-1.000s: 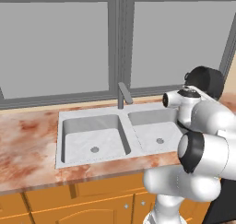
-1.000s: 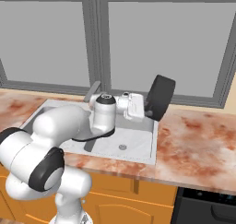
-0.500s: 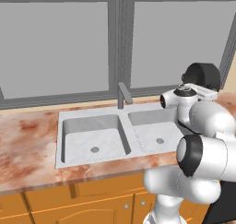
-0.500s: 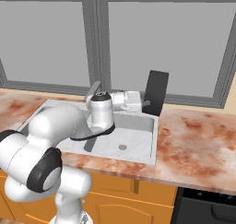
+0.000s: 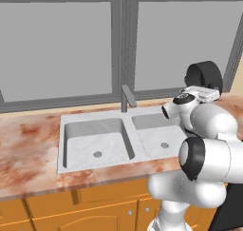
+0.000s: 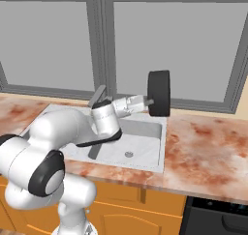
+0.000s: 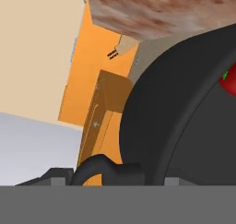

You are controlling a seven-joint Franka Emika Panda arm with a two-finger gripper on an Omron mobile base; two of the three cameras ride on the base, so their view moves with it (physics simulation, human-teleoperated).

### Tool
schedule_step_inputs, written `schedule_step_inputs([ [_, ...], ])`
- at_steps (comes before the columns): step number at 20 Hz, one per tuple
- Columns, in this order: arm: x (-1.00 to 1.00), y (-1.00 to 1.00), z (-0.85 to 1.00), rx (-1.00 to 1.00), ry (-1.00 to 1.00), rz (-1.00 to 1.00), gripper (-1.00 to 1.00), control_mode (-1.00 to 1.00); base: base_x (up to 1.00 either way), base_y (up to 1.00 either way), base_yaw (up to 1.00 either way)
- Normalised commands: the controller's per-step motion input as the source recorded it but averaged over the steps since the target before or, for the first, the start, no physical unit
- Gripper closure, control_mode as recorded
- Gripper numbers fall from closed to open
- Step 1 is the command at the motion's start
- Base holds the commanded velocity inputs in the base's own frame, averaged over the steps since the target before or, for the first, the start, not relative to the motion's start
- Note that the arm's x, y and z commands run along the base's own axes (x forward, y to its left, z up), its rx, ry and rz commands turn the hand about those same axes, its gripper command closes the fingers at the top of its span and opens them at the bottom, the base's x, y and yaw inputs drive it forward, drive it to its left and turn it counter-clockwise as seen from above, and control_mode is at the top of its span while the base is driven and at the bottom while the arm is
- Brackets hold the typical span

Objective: Dump the tomato from the pot into the sink. Then turn on the water and wash the tomato. Then turn off the water and put the tomato back in the pot.

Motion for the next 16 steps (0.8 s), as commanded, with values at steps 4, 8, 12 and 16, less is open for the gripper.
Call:
schedule_step_inputs([
  [4,0.03,0.10,0.18,-0.19,0.04,0.01,1.00,-1.00,0.00,0.00,0.00],
  [8,0.01,0.17,0.17,-0.19,0.06,0.02,1.00,-1.00,0.00,0.00,0.00],
  [12,0.00,0.20,0.19,-0.18,0.08,0.02,1.00,-1.00,0.00,0.00,0.00],
  [16,0.00,0.23,0.21,-0.14,0.11,0.03,1.00,-1.00,0.00,0.00,0.00],
])
